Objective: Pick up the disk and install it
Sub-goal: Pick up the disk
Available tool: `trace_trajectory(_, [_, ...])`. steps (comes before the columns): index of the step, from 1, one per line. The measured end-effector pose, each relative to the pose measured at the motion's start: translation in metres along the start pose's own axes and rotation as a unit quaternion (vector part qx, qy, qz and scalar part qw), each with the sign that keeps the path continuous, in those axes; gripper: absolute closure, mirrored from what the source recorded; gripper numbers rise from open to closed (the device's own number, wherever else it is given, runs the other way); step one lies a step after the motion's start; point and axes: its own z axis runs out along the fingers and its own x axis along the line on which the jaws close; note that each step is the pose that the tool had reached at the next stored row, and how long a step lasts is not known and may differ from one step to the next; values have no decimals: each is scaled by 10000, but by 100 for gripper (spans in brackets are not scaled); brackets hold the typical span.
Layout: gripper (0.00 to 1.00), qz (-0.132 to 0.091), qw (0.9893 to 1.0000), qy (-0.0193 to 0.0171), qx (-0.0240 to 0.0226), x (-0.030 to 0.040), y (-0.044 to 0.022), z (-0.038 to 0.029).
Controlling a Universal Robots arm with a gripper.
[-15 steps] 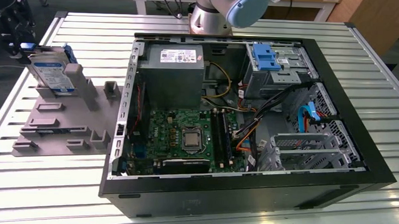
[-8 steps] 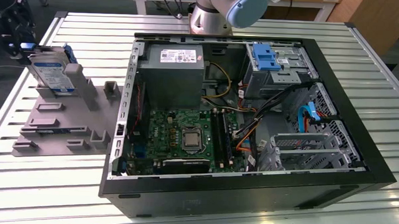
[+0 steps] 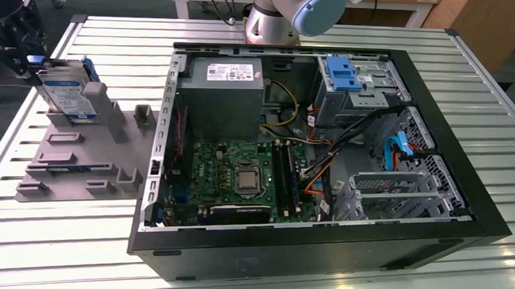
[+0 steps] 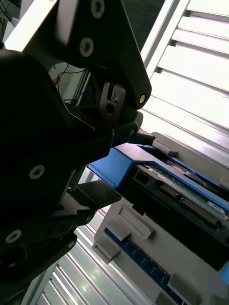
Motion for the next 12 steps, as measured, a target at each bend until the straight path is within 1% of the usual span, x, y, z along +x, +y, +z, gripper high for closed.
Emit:
trace_trajectory(11, [44,0,10000,-1,3,1,0,28])
trace_trajectory(12, [45,0,10000,-1,3,1,0,29])
